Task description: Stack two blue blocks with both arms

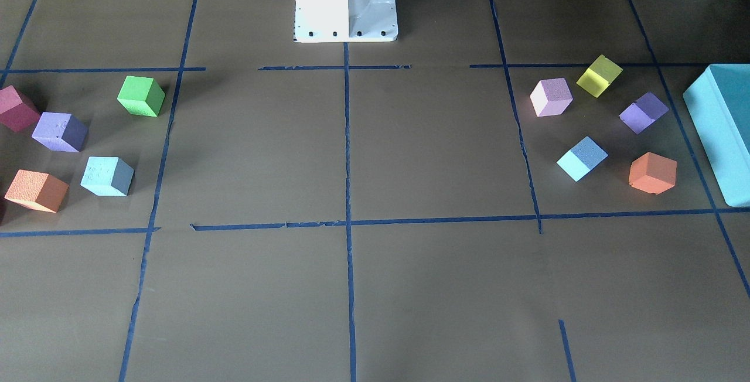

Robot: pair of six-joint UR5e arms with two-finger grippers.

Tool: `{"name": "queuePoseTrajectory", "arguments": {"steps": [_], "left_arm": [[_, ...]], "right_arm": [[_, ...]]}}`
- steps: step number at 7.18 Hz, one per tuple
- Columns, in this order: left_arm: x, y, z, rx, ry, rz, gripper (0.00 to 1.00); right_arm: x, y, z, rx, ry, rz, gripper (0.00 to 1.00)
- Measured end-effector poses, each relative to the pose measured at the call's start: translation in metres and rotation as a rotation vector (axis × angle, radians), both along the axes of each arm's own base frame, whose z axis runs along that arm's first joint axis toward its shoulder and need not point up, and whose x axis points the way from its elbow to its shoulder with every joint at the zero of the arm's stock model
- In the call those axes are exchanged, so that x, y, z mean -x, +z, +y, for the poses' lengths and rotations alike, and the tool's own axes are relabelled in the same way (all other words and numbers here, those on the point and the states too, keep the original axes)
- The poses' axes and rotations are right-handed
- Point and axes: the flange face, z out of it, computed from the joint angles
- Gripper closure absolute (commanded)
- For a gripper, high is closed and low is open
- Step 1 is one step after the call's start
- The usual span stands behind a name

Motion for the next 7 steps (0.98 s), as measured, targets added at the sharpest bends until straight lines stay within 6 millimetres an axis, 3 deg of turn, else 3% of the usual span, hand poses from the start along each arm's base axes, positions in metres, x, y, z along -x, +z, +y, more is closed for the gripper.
{"name": "queuePoseTrajectory", "arguments": {"steps": [3,5,6,7], "left_arm": [[-0.002,-0.004,-0.003,-0.01,0.007,-0.003,0.0],[-0.007,-0.018,-0.018,-0.067,0.015,-0.009,0.0],[-0.009,-0.026,-0.027,-0.134,0.017,-0.008,0.0],[-0.009,-0.028,-0.032,-0.19,0.018,-0.008,0.0]], "right_arm": [[0.002,-0.006,-0.004,-0.011,-0.002,0.0,0.0],[0.009,-0.023,-0.017,-0.04,-0.008,-0.003,0.0],[0.025,-0.043,-0.027,-0.043,0.001,-0.007,0.0],[0.057,-0.065,-0.036,-0.028,0.025,-0.017,0.0]]}}
